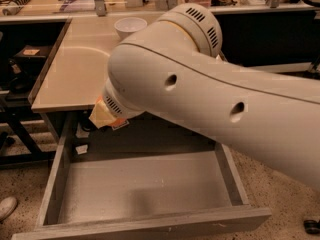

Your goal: Place orange into top drawer

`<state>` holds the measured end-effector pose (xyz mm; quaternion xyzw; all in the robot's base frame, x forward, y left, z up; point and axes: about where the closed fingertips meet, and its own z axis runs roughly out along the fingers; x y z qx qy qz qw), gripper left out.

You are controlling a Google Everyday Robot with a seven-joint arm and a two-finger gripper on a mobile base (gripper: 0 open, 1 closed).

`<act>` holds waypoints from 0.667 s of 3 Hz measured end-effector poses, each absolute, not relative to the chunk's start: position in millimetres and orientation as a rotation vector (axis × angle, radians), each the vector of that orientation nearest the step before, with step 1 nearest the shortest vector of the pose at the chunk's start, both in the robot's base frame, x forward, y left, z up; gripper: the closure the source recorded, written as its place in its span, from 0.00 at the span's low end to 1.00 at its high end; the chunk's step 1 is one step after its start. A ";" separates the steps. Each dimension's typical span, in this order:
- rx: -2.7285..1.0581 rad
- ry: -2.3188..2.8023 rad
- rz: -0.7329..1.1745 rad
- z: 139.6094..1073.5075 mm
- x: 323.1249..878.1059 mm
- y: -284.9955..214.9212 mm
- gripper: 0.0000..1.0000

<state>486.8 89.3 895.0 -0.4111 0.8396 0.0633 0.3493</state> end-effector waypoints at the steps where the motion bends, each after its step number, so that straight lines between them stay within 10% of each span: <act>1: -1.065 2.176 0.164 895.0 486.8 89.3 1.00; 2: -1.049 2.200 0.206 877.0 481.8 87.8 1.00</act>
Offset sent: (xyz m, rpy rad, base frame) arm -0.0142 -0.0054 -0.0524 0.0718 0.0947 -0.0198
